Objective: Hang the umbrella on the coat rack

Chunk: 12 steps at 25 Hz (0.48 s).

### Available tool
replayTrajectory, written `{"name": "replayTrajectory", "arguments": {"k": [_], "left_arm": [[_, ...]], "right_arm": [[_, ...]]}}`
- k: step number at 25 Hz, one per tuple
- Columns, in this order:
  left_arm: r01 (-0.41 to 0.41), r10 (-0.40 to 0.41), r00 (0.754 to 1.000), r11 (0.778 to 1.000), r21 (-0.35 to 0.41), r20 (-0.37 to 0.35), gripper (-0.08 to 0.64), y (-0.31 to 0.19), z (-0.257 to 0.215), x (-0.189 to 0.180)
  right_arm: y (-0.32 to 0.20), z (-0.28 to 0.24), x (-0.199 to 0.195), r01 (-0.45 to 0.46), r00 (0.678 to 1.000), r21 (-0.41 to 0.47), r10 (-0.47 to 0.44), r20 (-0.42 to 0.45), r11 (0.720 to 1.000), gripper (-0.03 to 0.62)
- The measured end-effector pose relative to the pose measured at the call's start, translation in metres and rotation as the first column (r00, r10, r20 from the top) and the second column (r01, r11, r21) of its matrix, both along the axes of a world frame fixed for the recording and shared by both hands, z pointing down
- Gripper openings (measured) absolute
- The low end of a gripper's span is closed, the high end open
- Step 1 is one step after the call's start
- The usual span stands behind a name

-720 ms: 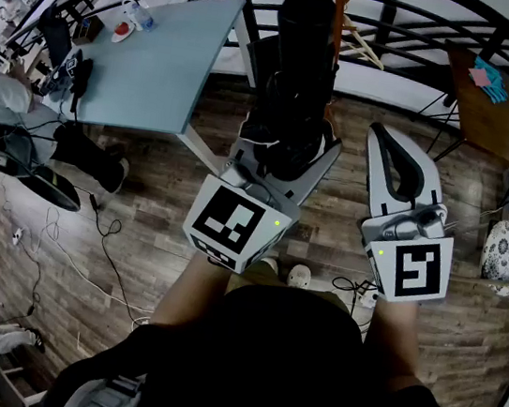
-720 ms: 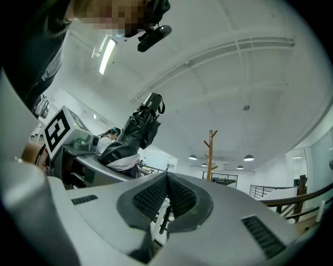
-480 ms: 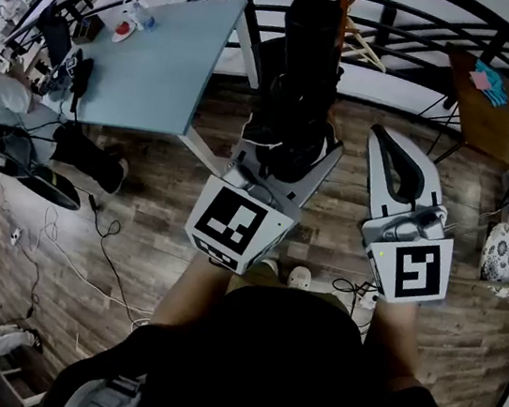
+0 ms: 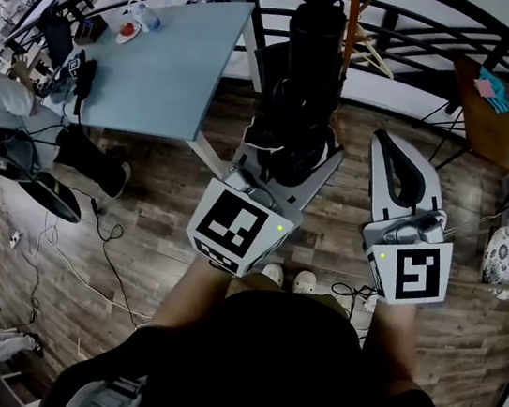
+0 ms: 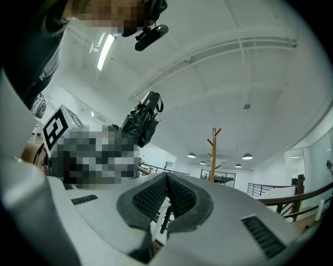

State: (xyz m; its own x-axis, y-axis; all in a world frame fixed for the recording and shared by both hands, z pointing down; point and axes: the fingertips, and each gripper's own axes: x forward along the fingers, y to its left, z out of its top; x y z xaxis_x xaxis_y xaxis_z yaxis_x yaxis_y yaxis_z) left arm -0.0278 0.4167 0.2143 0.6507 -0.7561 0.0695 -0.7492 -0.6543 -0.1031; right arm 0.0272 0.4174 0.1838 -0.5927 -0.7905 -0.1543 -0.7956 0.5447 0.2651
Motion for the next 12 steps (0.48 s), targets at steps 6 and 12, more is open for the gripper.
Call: {"name": "replayTrajectory", "arguments": {"k": [6, 12], "left_arm": [[-0.004, 0.004, 1.000, 1.000, -0.012, -0.002, 0.209, 0.000, 0.001, -0.027], [-0.011, 0.010, 1.000, 1.000, -0.015, -0.008, 0.209, 0.001, 0.003, -0.054]], "right_arm": [[-0.002, 0.003, -0.023, -0.018, 1.000, -0.025, 0.019, 0.011, 1.000, 0.031], [0.001, 0.005, -0.050, -0.017, 1.000, -0.027, 0.017, 0.004, 0.999, 0.031]]}}
